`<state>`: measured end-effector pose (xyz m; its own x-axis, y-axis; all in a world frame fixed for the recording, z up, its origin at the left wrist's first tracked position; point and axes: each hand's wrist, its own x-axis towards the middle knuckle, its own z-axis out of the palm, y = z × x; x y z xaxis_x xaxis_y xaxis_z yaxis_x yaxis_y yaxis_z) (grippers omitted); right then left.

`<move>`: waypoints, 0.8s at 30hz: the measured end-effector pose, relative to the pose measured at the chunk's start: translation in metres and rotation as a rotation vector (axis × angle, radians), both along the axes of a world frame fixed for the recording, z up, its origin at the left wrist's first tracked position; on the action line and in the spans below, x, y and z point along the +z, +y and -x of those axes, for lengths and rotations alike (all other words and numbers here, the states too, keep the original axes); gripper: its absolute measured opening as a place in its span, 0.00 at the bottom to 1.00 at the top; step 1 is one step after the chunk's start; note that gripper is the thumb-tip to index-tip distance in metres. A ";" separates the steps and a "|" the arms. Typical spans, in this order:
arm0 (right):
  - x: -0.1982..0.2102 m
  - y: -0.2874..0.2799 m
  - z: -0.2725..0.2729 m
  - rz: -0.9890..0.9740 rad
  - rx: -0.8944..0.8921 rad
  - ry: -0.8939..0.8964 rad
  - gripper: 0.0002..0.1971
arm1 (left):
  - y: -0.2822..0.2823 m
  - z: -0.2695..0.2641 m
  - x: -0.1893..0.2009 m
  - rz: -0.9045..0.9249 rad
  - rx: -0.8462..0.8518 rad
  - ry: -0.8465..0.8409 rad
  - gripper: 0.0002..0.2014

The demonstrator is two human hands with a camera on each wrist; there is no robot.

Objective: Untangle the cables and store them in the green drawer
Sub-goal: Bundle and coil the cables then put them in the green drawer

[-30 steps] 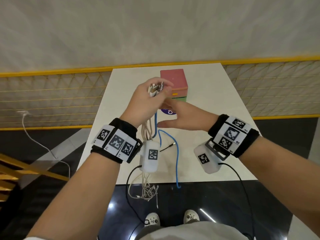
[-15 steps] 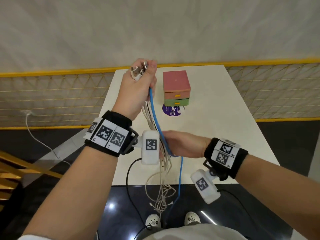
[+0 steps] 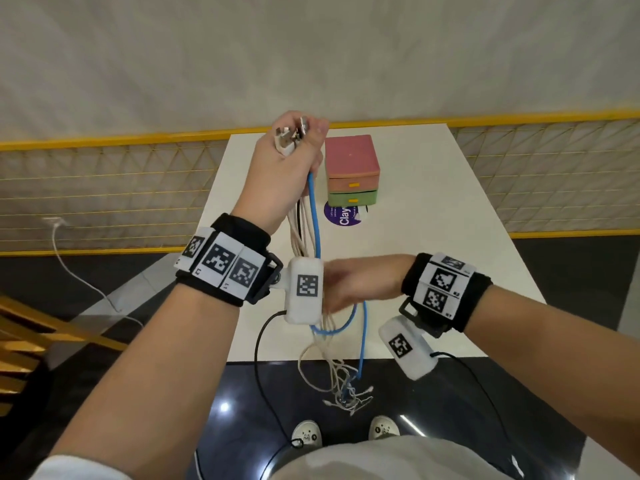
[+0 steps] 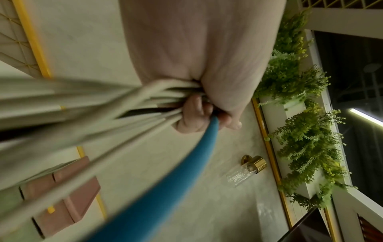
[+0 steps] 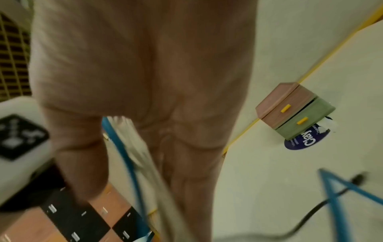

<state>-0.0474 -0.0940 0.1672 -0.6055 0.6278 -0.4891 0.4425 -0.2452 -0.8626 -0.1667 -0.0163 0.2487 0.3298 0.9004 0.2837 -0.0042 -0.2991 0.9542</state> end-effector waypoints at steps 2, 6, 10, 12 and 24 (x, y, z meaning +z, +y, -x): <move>-0.012 -0.006 0.002 0.062 0.112 -0.120 0.17 | 0.001 0.004 0.002 0.015 0.008 -0.027 0.09; -0.033 -0.001 -0.010 -0.211 0.208 -0.572 0.13 | 0.005 0.012 0.008 0.005 0.045 -0.078 0.08; -0.059 0.001 -0.023 -0.188 0.314 -0.876 0.22 | 0.006 0.015 0.011 -0.002 0.059 -0.090 0.08; -0.072 0.001 -0.029 -0.250 0.214 -0.923 0.22 | 0.006 0.015 0.010 -0.003 0.057 -0.088 0.08; -0.085 0.011 -0.040 0.265 -0.132 -0.557 0.27 | 0.008 0.017 0.008 0.018 0.073 -0.110 0.09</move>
<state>-0.0077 -0.0826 0.0823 -0.1410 0.4939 -0.8580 0.7589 -0.5026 -0.4140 -0.1842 -0.0088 0.2563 0.2307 0.9263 0.2979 -0.0880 -0.2851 0.9545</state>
